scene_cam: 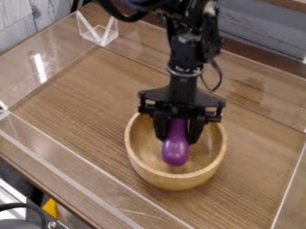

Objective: Remove the purple eggplant from inside the brown bowl and put it on the table

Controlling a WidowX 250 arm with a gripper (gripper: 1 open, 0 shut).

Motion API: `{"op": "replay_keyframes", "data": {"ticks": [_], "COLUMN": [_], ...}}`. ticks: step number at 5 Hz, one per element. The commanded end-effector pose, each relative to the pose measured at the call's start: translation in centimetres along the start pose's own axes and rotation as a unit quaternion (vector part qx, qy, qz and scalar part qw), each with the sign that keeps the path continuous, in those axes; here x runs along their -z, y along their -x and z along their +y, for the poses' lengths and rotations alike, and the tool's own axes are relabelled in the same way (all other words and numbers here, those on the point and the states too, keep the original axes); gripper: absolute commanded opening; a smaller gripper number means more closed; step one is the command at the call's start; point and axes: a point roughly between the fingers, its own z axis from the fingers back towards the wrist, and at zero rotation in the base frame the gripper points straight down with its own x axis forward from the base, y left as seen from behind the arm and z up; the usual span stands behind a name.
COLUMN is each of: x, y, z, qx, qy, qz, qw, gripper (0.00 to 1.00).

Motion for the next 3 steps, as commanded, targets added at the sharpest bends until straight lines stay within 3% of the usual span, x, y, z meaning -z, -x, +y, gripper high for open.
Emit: {"op": "replay_keyframes", "data": {"ticks": [1, 2, 3], "x": [-4.0, -6.4, -6.1], "y": [-1.4, -2.3, -3.2], "z": [-0.3, 0.0, 1.3], "qx": [0.0, 0.004, 0.017], "qy": [0.027, 0.035, 0.029], "qz": [-0.033, -0.038, -0.059], "qw": [0.9991, 0.9987, 0.9977], "gripper": [0.0, 0.0, 0.0]}}
